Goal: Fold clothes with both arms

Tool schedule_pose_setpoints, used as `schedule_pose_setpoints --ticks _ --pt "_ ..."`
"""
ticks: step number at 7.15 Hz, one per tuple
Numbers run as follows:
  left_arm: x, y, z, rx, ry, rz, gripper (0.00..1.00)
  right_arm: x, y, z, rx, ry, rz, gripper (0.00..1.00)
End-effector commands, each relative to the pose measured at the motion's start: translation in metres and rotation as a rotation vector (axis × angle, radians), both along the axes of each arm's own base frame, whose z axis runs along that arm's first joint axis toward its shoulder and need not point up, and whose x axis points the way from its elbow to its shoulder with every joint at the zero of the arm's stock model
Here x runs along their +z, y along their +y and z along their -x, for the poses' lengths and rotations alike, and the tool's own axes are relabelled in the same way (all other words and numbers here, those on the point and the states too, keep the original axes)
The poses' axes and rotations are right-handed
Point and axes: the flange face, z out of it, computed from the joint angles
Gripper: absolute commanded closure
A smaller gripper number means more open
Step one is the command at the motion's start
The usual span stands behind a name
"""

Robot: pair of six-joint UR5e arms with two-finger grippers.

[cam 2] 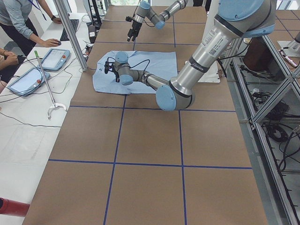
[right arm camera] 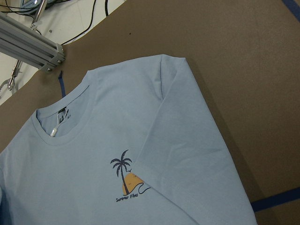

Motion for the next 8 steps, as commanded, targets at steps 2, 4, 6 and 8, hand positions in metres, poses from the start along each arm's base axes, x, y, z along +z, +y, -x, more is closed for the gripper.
schedule_pose_setpoints --ticks 2,4,6,8 --pt "-0.008 -0.009 -0.020 -0.050 -0.022 -0.006 1.00 0.001 0.000 0.000 0.000 0.002 0.001 0.00" --pt "-0.007 -0.004 -0.022 -0.054 -0.010 0.011 0.12 0.002 0.000 0.000 0.003 0.003 0.001 0.00" --pt "-0.034 0.034 -0.015 -0.047 0.078 0.025 0.01 0.001 0.002 -0.001 0.004 0.010 0.020 0.00" --pt "-0.044 0.108 0.015 -0.019 0.178 0.025 0.01 -0.023 0.064 0.018 -0.074 0.138 0.127 0.00"
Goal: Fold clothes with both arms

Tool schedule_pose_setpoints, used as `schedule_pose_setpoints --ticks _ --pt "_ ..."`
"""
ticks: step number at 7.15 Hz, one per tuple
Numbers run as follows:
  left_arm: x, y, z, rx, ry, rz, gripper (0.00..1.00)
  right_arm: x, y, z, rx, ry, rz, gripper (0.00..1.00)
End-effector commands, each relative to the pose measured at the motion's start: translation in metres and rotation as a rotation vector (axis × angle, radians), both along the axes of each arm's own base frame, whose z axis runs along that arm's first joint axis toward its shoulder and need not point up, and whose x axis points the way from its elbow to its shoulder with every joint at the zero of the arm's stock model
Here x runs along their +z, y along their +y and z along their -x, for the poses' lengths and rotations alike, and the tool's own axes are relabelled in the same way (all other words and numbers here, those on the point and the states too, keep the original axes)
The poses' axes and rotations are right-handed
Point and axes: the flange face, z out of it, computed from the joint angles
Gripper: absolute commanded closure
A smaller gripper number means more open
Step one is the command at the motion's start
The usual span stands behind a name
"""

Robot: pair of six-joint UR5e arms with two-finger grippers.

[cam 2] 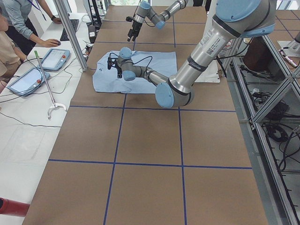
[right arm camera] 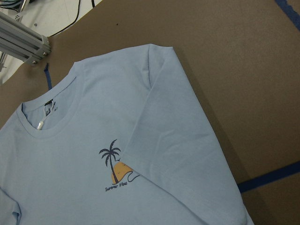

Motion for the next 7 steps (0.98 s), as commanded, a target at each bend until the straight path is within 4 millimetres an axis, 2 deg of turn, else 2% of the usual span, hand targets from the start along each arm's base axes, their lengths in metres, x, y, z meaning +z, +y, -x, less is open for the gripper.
schedule_pose_setpoints --ticks 1,2,3,4,5,6,7 --pt "-0.011 0.075 0.028 0.036 0.095 0.000 0.01 0.001 0.106 0.017 -0.065 0.148 0.037 0.00" --pt "-0.006 0.097 0.043 0.053 0.108 -0.005 0.01 0.012 0.162 0.017 -0.064 0.161 0.044 0.02" --pt "-0.003 0.101 0.044 0.068 0.108 0.000 0.01 0.019 0.201 0.028 -0.031 0.128 0.145 0.03" --pt "0.000 0.101 0.042 0.076 0.103 0.007 0.01 0.021 0.240 0.036 -0.015 0.122 0.162 0.05" --pt "0.002 0.100 0.042 0.076 0.102 0.008 0.01 0.030 0.278 0.055 0.034 0.119 0.235 0.11" --pt "0.002 0.100 0.041 0.076 0.101 0.009 0.01 0.033 0.310 0.068 0.038 0.190 0.224 0.11" --pt "0.002 0.100 0.042 0.076 0.102 0.008 0.01 0.036 0.327 0.073 0.041 0.219 0.254 0.11"
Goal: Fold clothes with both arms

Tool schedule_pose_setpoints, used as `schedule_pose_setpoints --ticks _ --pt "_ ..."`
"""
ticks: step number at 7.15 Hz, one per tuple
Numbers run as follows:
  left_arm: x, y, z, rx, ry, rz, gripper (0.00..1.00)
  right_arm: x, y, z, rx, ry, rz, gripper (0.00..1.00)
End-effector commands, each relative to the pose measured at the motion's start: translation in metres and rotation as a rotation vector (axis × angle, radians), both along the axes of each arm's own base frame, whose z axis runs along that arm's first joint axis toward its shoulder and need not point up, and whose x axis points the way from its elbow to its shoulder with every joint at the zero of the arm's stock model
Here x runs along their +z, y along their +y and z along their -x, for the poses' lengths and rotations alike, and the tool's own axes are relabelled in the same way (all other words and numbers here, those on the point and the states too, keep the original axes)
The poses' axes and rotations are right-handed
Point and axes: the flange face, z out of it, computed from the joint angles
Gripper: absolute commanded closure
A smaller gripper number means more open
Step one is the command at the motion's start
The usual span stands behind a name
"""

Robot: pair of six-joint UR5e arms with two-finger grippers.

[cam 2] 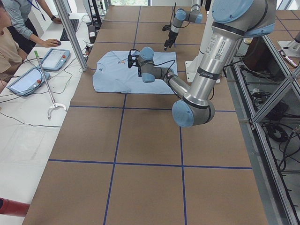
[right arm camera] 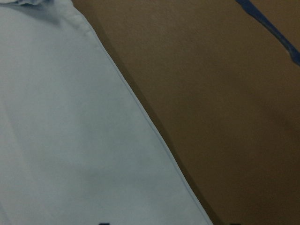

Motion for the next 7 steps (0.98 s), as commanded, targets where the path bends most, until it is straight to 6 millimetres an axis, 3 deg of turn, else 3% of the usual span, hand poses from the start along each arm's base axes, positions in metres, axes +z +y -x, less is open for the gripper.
schedule_pose_setpoints --ticks 1,5,7 --pt "0.001 0.000 0.000 0.001 -0.001 0.001 0.01 0.005 0.044 0.014 0.011 0.042 0.027 0.12" --pt "0.004 -0.001 -0.001 -0.002 -0.005 0.003 0.01 0.025 0.049 0.016 0.016 0.085 0.006 0.24" --pt "0.006 -0.001 -0.001 -0.002 -0.009 0.006 0.01 0.025 0.049 0.018 0.020 0.085 0.000 0.33"
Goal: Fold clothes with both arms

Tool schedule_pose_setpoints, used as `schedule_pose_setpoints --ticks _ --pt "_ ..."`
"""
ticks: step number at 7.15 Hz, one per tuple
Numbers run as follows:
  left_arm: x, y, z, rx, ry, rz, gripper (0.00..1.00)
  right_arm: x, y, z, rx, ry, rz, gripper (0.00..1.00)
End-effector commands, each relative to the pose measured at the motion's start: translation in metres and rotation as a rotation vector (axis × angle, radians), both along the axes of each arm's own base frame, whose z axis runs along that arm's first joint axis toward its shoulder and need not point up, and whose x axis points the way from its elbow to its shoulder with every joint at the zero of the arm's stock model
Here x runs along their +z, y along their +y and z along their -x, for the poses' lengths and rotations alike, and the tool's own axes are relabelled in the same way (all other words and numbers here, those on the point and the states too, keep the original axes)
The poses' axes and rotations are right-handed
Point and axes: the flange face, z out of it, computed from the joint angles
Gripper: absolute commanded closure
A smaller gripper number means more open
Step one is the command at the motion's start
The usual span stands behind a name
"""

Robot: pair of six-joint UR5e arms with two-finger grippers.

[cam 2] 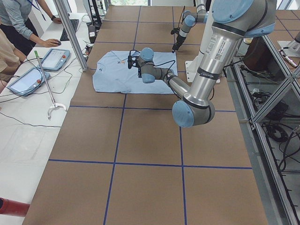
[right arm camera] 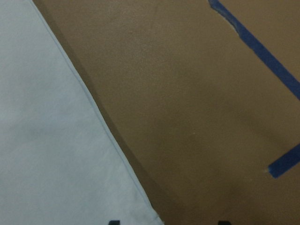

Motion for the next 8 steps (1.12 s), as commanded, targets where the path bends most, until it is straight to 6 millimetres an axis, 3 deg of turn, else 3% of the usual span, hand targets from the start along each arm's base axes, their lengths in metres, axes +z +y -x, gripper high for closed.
schedule_pose_setpoints --ticks 1,8 --pt "0.0014 0.0001 0.0002 0.000 -0.002 0.001 0.01 -0.0028 -0.0005 -0.0002 0.004 -0.006 -0.004 0.38" --pt "0.0007 0.0004 0.0005 0.000 -0.001 0.000 0.01 -0.0037 0.0024 0.0037 -0.003 -0.007 -0.004 0.42"
